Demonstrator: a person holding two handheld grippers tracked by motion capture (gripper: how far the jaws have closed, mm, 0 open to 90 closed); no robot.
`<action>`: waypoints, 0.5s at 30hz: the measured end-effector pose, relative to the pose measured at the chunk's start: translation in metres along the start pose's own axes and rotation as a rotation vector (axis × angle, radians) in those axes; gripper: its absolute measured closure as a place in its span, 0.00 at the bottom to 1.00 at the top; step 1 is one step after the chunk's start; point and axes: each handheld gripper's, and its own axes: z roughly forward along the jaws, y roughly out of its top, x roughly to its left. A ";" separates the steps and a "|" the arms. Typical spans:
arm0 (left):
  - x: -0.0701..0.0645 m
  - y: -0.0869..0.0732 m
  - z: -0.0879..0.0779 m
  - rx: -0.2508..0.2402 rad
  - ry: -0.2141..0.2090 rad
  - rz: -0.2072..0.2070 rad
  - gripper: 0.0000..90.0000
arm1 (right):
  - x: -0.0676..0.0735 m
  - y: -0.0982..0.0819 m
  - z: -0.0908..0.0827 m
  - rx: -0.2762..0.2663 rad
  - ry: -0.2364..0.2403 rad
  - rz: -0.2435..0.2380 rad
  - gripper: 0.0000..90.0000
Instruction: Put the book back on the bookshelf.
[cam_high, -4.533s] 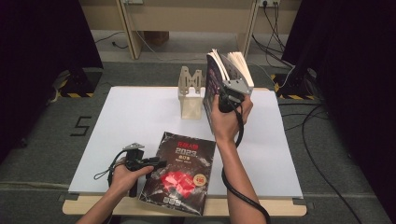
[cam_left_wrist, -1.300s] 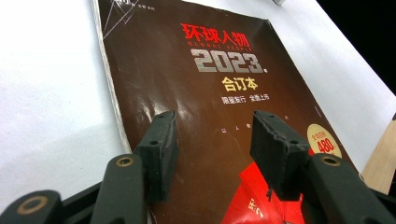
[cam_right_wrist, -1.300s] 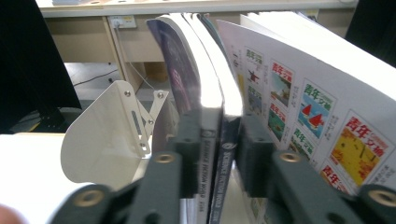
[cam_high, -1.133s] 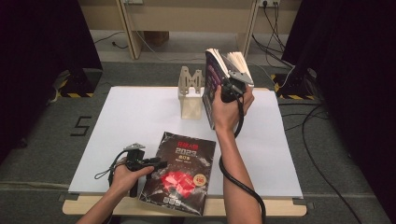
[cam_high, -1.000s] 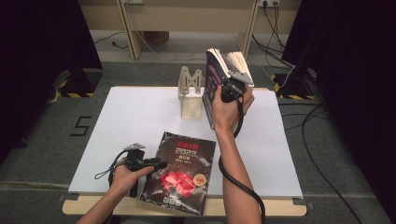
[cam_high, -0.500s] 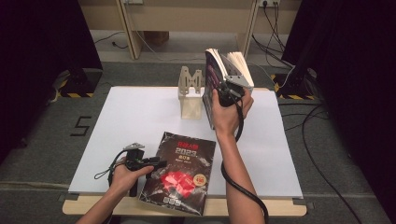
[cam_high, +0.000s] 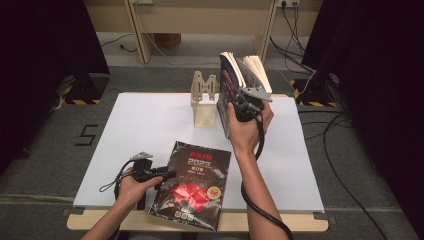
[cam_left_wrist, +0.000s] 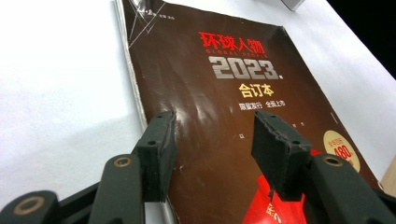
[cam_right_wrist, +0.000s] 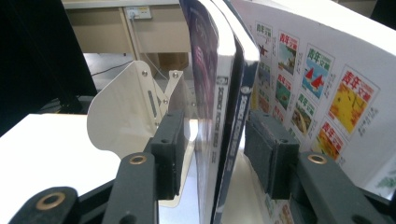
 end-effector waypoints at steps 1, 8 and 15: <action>0.000 0.000 0.000 -0.001 0.002 -0.002 0.54 | -0.001 -0.001 -0.001 0.003 0.005 -0.002 0.64; 0.004 0.000 -0.002 -0.009 0.023 -0.012 0.54 | -0.005 -0.010 -0.011 0.018 0.035 0.017 0.64; 0.007 0.001 -0.003 -0.014 0.044 -0.017 0.55 | -0.009 -0.022 -0.019 0.058 0.071 0.032 0.64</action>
